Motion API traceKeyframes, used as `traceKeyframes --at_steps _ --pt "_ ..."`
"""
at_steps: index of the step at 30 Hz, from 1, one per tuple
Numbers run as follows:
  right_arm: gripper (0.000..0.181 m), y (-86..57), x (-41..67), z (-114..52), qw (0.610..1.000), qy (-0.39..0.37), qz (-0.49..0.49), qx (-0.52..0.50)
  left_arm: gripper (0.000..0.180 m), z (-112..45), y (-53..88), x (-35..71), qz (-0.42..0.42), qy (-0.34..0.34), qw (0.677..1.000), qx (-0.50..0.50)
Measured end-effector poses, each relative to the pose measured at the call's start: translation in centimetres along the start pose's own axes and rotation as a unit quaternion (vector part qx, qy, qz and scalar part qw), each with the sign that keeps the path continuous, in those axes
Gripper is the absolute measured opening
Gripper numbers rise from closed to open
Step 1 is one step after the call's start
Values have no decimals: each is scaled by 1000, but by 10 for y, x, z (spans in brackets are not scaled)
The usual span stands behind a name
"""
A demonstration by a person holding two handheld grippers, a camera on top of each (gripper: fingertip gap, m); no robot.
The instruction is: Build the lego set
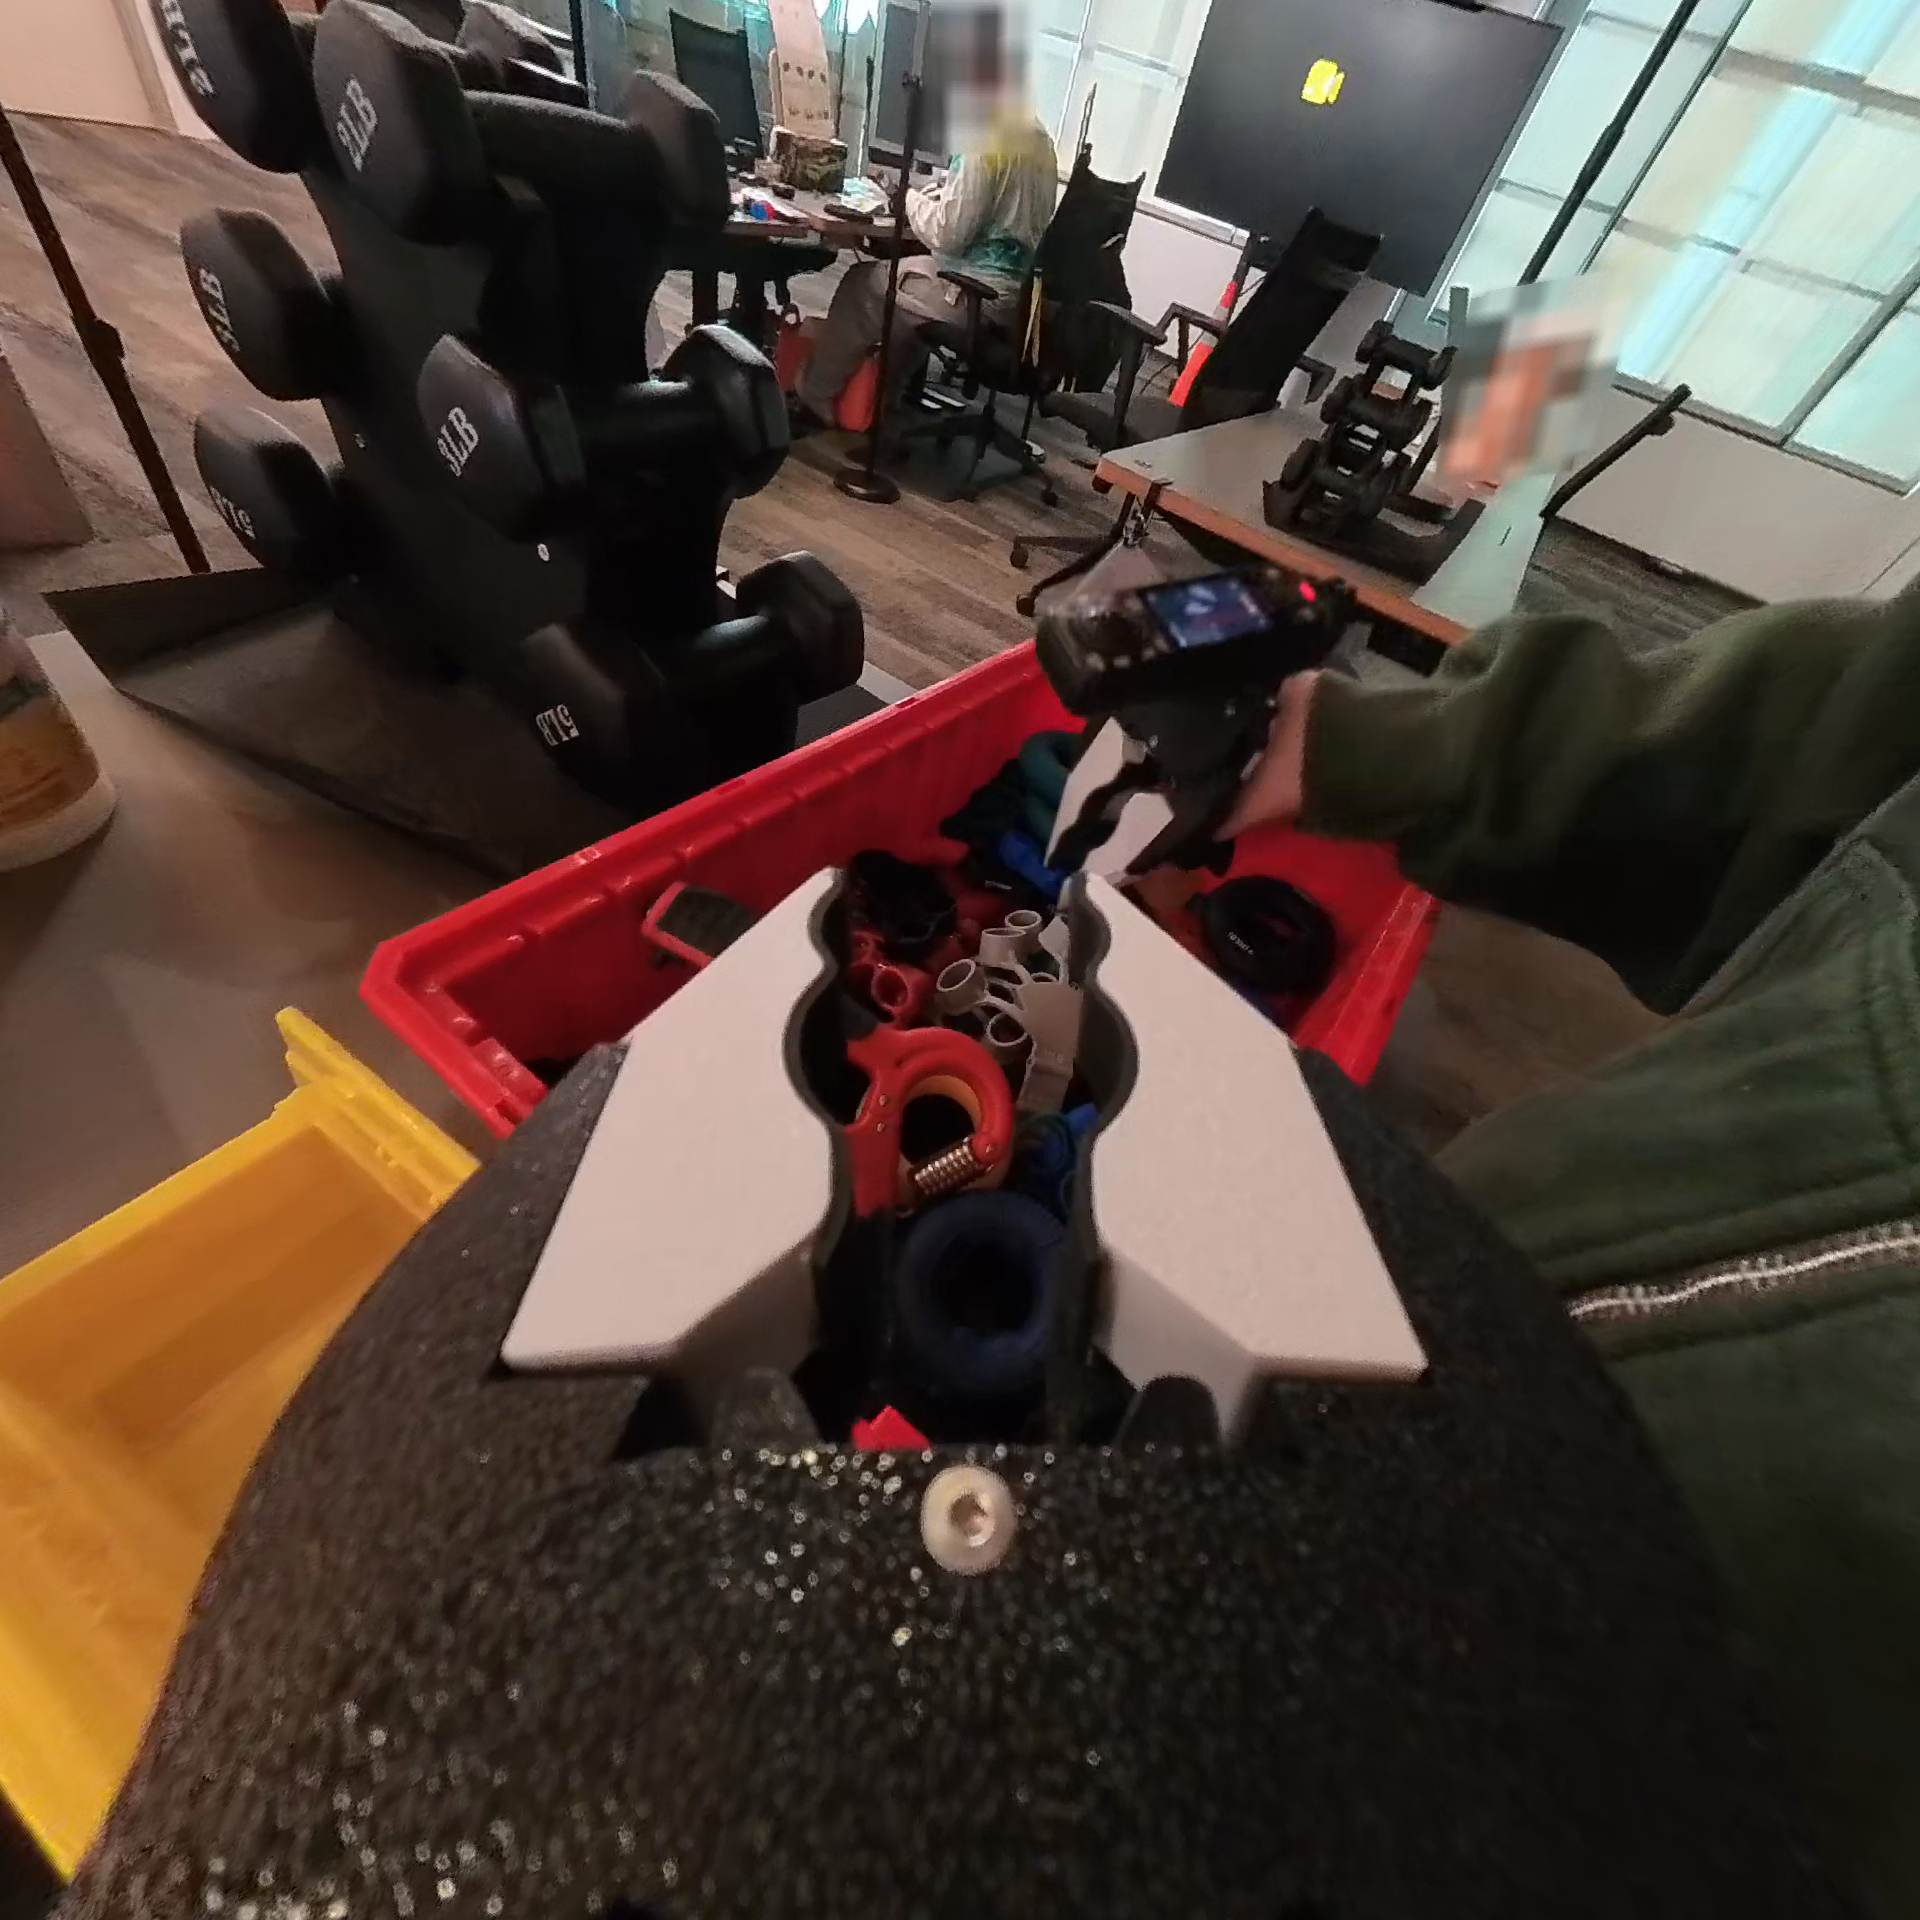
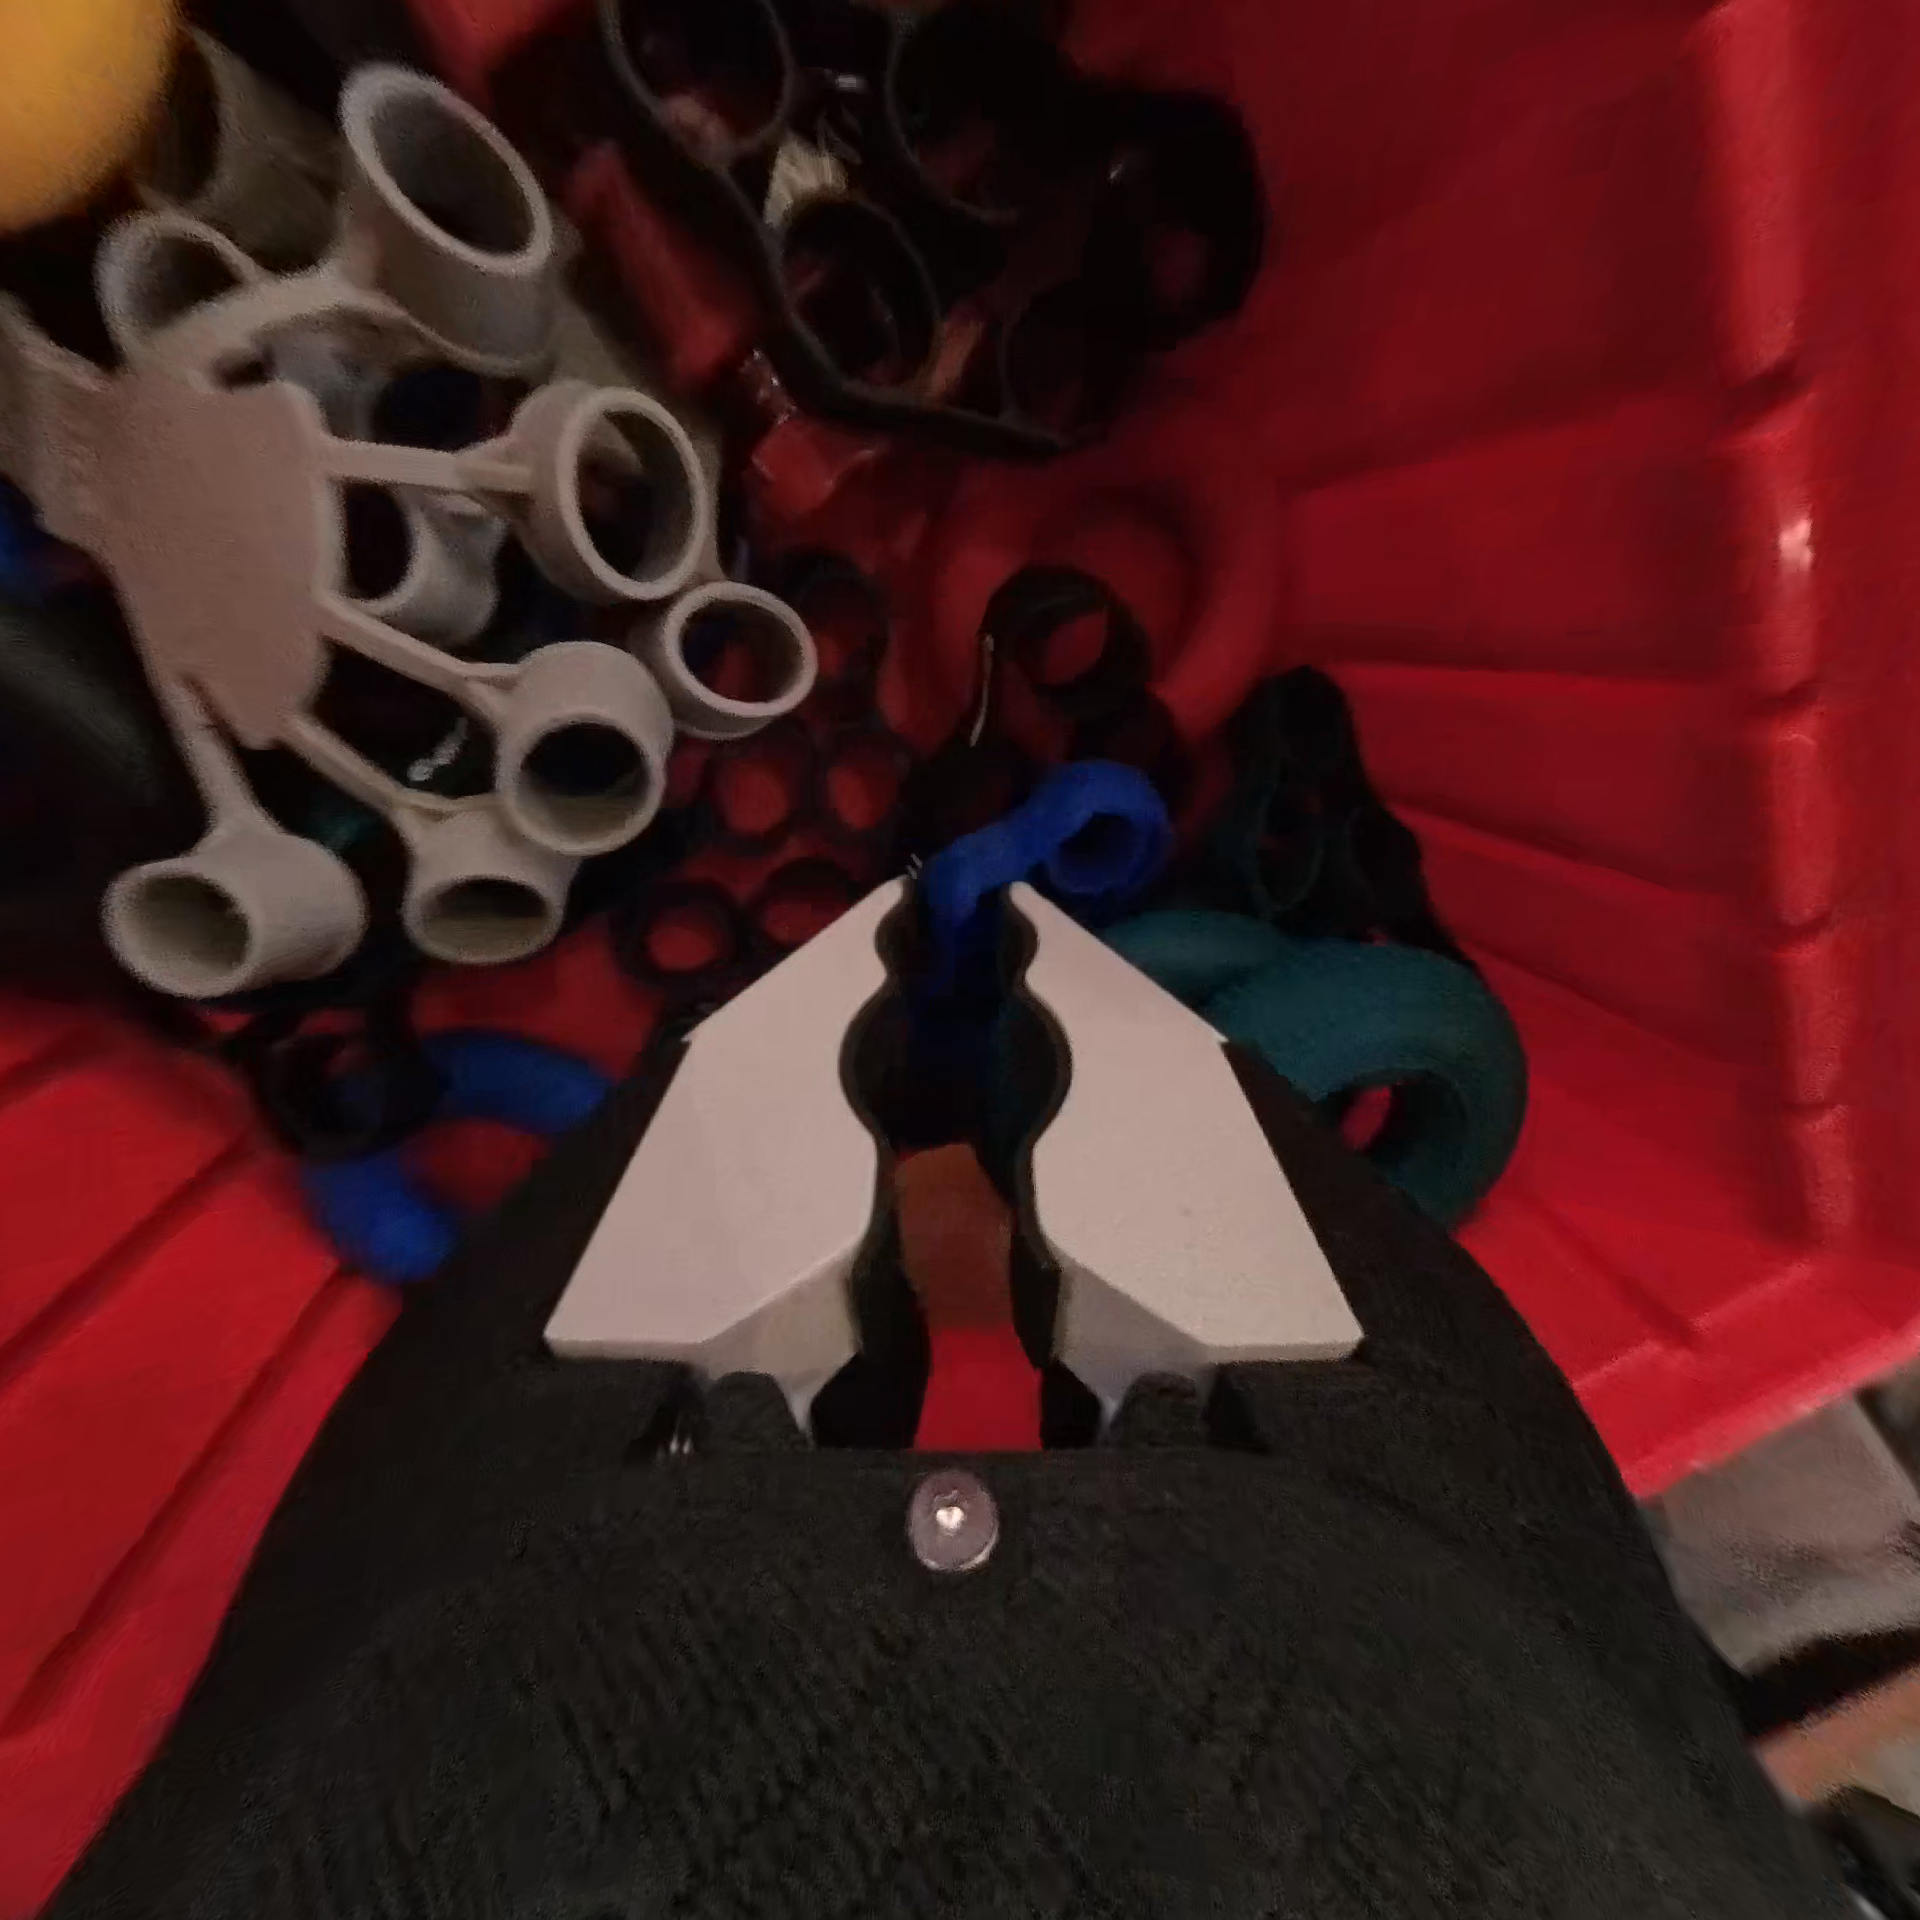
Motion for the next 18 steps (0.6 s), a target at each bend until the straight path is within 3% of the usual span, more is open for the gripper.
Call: traceKeyframes --at_steps 2,10,12,15,18 --pt "1 2 -1 0 1000 8 24 -8 40 1 3 0 6 -2 1000 3" --pt "0 35 -26 48 987 36 120 104 40 2 4 -2 10 -3 1000 6" --pt "3 46 -30 43 985 31 98 137 39 2 6 -1 11 -4 1000 9" --pt "36 56 -36 36 977 57 34 201 39 2 6 -1 15 -5 1000 6" --pt "31 34 -1 50 980 -28 -45 192 39 2 5 -3 10 -1 1000 7"
Point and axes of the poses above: each gripper's, where its closed fingertips meet, z back along the fingers, x out of its top, y = z × x across the jaws, the point moved 1 cm from there along z, back along the fingers, and after that the axes turned 10 degrees about -z, right-handed, at the moved point
